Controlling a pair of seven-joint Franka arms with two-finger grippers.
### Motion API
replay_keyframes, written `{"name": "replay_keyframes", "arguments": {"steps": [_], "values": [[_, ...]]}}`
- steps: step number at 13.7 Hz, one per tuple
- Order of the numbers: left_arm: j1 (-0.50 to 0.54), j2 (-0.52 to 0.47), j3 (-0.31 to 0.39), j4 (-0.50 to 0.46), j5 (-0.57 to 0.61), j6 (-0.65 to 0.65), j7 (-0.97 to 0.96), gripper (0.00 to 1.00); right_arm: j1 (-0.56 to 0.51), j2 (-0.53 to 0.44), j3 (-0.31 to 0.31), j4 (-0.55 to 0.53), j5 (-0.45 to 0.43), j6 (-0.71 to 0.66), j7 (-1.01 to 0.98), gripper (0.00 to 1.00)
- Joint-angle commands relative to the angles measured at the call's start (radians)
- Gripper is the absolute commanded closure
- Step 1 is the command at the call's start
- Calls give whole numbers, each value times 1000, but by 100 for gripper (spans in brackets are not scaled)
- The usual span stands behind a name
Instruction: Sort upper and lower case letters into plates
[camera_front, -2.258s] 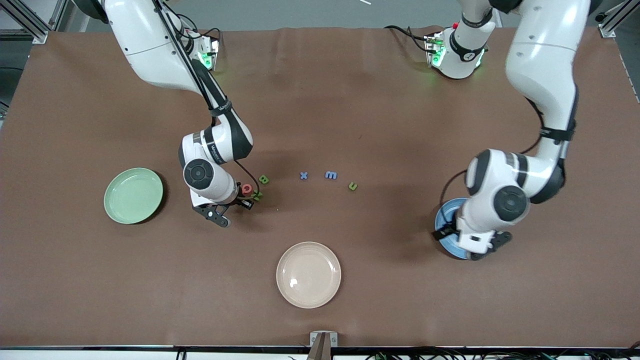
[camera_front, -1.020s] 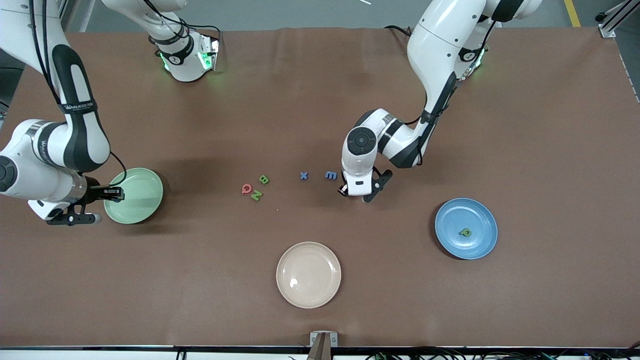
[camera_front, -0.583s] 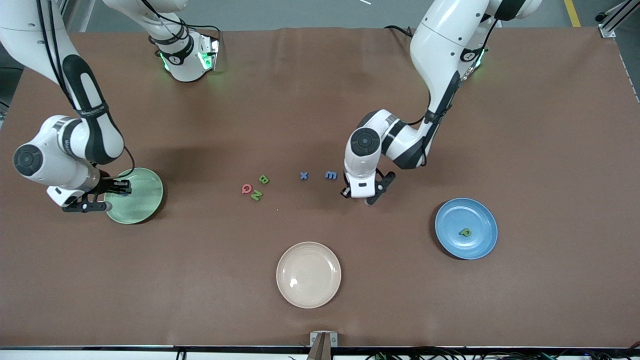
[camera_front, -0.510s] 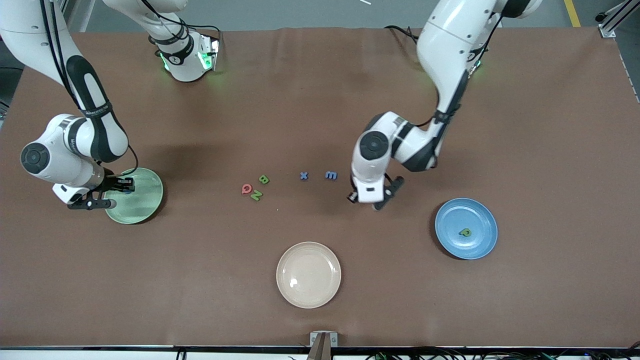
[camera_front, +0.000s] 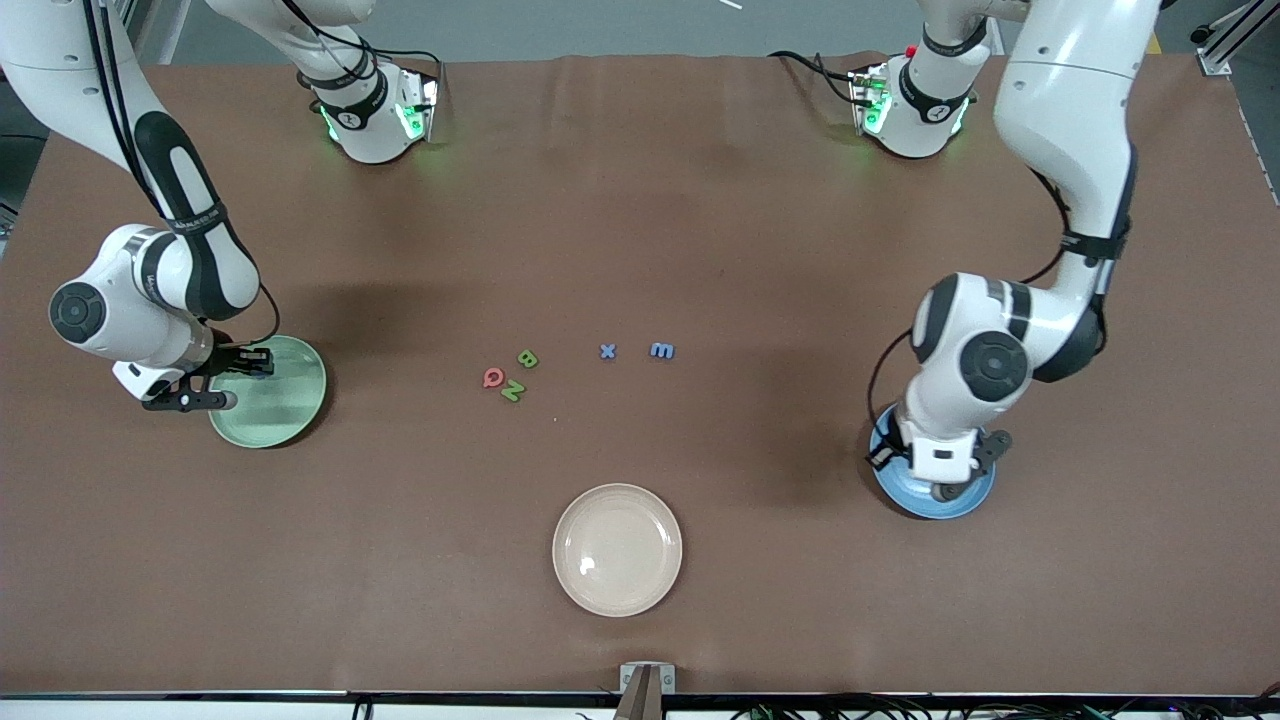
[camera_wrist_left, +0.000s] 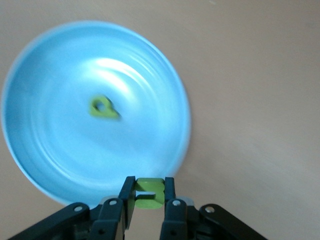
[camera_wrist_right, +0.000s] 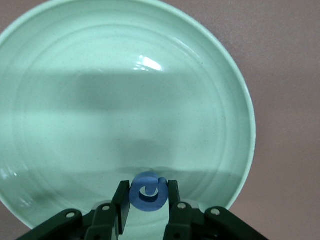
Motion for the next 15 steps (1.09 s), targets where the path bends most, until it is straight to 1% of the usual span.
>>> {"name": "replay_keyframes", "arguments": {"steps": [1,2,3,4,5,6,7,9,10,12,13,15], "values": [[58,31,-9,2,16,0,91,59,-24,-12,18,-25,0,10,-9,69],[60,30,-8,2,16,-1,102,20,-23,-12,18,-25,0,7,-7,63],[52,19,-8,2,15,-4,104,1,-18,-13,18,-22,0,1,-6,35],[43,-14,-14,2,15,-32,102,0,-12,-26,18,-21,0,-6,5,5],[22,-31,-30,6,15,-67,86,0,-3,-47,21,-15,0,-29,8,4],[-24,-33,-47,26,12,-107,29,1,20,-72,21,-3,1,-75,38,3],[-61,-32,-55,49,4,-141,-52,1,46,-93,21,14,1,-133,84,2],[-155,-21,-80,62,-1,-152,-242,3,111,-131,23,29,1,-210,190,2],[-219,-4,-81,63,-1,-150,-358,4,152,-144,23,31,1,-218,268,2],[-317,23,-81,68,-1,-142,-518,6,242,-148,24,31,4,-224,458,1],[-354,36,-81,68,-2,-141,-589,7,285,-147,24,31,6,-224,567,1],[-409,66,-81,68,-2,-91,-721,9,367,-138,27,43,15,-220,740,1]]}}
